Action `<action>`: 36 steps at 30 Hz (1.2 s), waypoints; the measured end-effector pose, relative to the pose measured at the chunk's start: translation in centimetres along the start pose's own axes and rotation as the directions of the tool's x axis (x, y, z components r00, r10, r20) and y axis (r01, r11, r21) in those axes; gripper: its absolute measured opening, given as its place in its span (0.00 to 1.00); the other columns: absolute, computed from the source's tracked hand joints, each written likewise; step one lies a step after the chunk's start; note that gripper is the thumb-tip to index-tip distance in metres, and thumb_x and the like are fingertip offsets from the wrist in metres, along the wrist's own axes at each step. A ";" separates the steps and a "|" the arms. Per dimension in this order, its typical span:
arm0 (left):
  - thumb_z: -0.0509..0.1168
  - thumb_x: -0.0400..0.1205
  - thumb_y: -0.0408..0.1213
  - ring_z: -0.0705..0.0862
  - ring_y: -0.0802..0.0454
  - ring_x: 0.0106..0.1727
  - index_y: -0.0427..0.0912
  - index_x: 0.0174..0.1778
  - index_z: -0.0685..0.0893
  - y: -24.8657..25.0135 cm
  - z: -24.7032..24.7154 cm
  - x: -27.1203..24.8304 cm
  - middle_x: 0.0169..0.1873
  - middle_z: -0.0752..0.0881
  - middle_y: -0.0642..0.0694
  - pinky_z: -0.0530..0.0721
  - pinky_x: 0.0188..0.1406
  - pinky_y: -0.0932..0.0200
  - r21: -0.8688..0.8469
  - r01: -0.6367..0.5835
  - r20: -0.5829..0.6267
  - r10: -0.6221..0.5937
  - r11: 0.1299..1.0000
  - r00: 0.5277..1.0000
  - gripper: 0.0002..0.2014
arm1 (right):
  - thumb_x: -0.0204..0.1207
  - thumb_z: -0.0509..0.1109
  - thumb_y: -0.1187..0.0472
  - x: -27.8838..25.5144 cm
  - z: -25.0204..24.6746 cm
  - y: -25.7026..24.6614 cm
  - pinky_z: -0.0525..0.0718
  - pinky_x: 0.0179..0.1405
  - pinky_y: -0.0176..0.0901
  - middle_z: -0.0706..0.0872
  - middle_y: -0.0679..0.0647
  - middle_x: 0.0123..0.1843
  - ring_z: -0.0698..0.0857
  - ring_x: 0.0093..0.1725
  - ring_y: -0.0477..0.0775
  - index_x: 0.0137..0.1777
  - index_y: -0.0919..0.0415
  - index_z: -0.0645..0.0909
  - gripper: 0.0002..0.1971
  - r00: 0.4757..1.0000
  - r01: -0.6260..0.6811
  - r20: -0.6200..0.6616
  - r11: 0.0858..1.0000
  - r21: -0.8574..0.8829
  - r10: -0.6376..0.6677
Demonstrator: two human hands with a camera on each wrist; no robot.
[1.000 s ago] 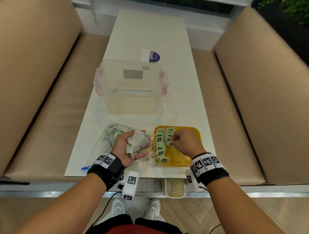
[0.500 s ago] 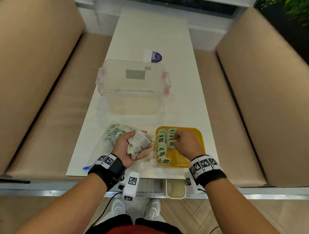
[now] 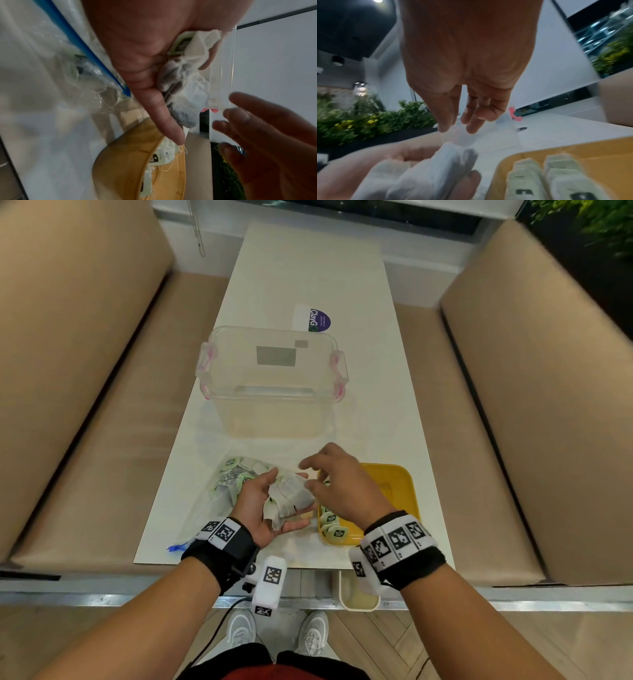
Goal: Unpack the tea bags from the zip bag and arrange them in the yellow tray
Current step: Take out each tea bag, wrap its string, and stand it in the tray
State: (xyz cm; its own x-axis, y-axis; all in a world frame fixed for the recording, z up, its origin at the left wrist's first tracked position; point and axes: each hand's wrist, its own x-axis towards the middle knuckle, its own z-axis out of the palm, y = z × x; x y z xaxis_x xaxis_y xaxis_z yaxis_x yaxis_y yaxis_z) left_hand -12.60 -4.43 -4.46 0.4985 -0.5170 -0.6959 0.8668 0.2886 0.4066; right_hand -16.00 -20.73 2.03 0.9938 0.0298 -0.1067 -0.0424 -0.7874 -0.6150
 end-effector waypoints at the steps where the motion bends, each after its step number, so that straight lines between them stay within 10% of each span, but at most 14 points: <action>1: 0.54 0.87 0.56 0.92 0.36 0.51 0.41 0.62 0.88 0.0 0.1 -0.1 0.56 0.91 0.35 0.91 0.45 0.41 0.010 -0.002 -0.006 0.002 1.000 1.000 0.25 | 0.76 0.73 0.60 0.3 0.5 -0.4 0.82 0.49 0.42 0.76 0.49 0.55 0.82 0.48 0.49 0.63 0.51 0.84 0.15 0.999 0.010 0.035 1.000 -0.027 -0.009; 15: 0.57 0.88 0.52 0.93 0.38 0.50 0.40 0.58 0.88 0.1 0.5 -0.6 0.52 0.92 0.37 0.88 0.54 0.35 -0.018 0.009 -0.017 -0.009 1.000 1.000 0.21 | 0.73 0.70 0.69 1.2 2.6 -0.8 0.82 0.46 0.57 0.76 0.52 0.50 0.81 0.45 0.57 0.52 0.58 0.80 0.10 0.997 0.056 0.061 0.993 -0.108 -0.050; 23: 0.58 0.87 0.53 0.93 0.39 0.49 0.40 0.58 0.88 0.3 0.4 -0.4 0.51 0.92 0.38 0.87 0.55 0.37 -0.002 0.000 -0.025 0.000 1.000 1.000 0.21 | 0.74 0.70 0.72 0.8 1.5 -0.8 0.82 0.53 0.44 0.85 0.54 0.52 0.83 0.50 0.51 0.62 0.57 0.85 0.18 0.999 -0.012 0.038 0.999 0.048 0.010; 36: 0.56 0.87 0.53 0.91 0.35 0.56 0.42 0.66 0.86 0.4 0.5 0.2 0.61 0.89 0.34 0.85 0.54 0.37 0.005 0.014 -0.001 -0.014 1.000 1.000 0.22 | 0.70 0.65 0.71 -1.2 -3.6 1.9 0.77 0.36 0.36 0.84 0.48 0.40 0.79 0.36 0.43 0.42 0.55 0.84 0.11 0.974 -0.153 -0.147 0.981 0.122 0.171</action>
State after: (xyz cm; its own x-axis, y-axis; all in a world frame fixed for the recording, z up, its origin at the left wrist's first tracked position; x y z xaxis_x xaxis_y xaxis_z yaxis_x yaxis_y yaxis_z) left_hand -12.17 -4.83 -4.16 0.4862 -0.5198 -0.7024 0.8737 0.2775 0.3994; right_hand -16.95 -24.42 3.81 0.9761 -0.1961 -0.0937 -0.2065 -0.7018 -0.6818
